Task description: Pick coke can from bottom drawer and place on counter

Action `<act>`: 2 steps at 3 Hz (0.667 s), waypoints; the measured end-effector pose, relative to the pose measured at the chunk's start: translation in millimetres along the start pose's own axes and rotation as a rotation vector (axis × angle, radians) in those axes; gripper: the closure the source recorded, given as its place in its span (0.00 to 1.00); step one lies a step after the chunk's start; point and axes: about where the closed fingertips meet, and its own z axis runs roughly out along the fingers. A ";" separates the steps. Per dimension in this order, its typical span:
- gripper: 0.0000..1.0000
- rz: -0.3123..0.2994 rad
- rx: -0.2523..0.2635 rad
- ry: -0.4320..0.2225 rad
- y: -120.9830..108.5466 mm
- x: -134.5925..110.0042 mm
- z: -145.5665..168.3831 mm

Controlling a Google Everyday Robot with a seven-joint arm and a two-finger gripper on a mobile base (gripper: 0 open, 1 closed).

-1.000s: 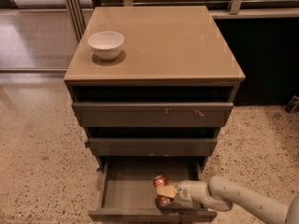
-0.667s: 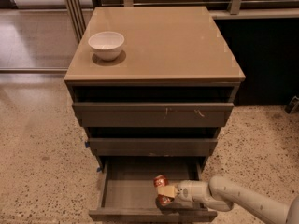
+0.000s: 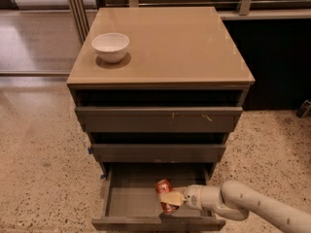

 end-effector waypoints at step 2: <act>1.00 -0.190 0.015 -0.069 148.6 -45.6 -59.6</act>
Offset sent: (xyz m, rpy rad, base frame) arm -0.0901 0.0266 0.2284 -0.0481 -0.2976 -0.0005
